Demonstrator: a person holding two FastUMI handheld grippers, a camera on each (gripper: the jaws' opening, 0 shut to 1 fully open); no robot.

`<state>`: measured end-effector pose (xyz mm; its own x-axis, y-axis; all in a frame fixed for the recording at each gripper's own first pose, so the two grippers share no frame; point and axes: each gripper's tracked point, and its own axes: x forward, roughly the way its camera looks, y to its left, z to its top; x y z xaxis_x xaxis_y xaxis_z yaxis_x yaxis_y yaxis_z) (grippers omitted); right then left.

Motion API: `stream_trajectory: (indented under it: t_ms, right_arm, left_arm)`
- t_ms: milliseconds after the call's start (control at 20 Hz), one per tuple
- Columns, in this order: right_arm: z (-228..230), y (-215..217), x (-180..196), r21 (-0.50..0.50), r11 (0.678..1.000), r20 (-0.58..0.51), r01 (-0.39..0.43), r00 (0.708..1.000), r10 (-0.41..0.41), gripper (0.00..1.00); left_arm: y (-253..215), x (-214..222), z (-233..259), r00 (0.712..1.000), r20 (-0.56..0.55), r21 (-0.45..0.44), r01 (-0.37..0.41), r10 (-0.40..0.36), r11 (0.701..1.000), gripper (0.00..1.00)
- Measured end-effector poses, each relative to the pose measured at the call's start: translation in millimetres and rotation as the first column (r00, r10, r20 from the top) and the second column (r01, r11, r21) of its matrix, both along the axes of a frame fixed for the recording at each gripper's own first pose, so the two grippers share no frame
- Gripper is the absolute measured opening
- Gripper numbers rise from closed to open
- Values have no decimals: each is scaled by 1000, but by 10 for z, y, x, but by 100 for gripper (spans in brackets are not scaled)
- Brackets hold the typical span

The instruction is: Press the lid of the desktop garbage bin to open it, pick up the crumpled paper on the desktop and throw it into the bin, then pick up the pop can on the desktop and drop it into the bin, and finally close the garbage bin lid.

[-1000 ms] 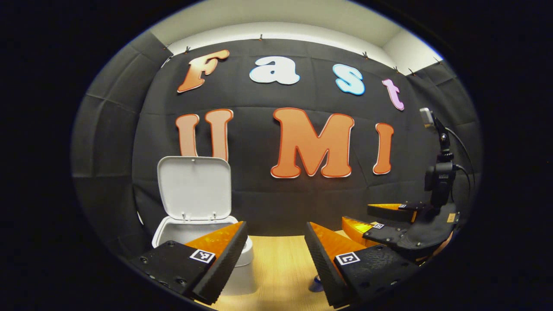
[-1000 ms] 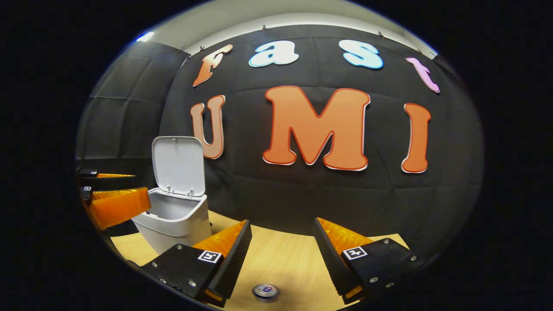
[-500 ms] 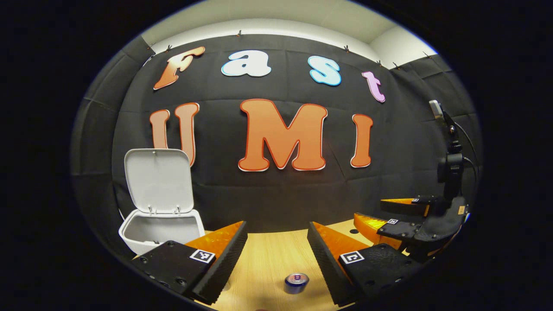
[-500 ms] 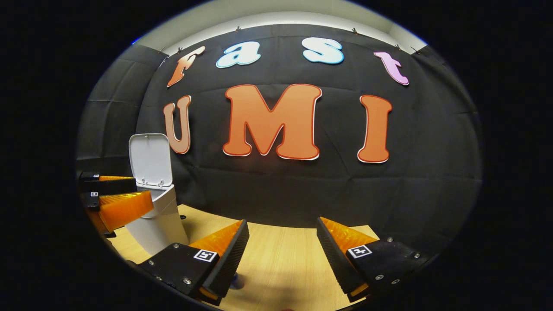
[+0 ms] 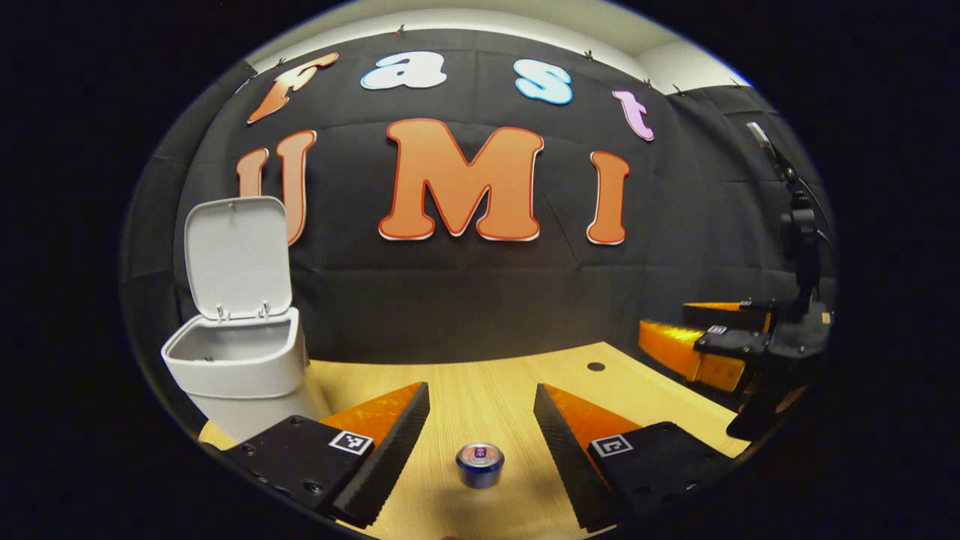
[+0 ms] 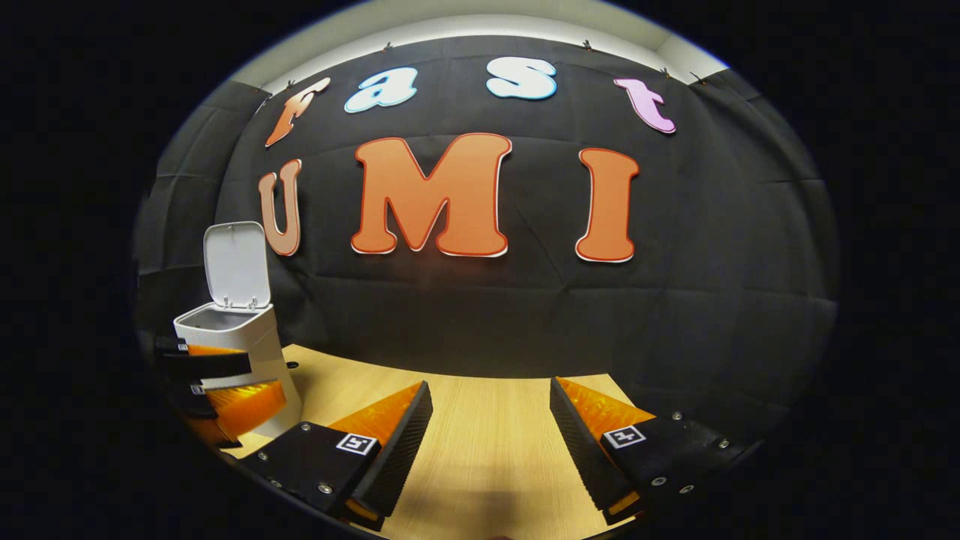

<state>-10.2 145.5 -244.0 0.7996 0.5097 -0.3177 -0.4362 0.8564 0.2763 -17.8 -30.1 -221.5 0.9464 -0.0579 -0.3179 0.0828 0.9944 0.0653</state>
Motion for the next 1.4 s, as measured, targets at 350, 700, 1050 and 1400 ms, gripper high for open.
stream_trajectory:
  t_ms: [350,700,1050,1400]
  right_arm:
    - [-222,-167,-11,-32,999,-50,7,999,-9,93]
    - [-342,-279,-2,-69,998,-64,13,998,-17,94]
    - [-417,-454,45,-102,994,-81,43,995,-51,94]
    - [-447,-504,40,-112,992,-94,55,993,-66,94]
  left_arm:
    - [38,-134,-983,977,-213,68,-9,23,998,93]
    - [129,-80,-1856,928,-368,42,-52,64,998,93]
    - [144,102,-2383,894,-442,72,-47,75,996,94]
    - [124,244,-2523,889,-453,96,-25,66,995,94]
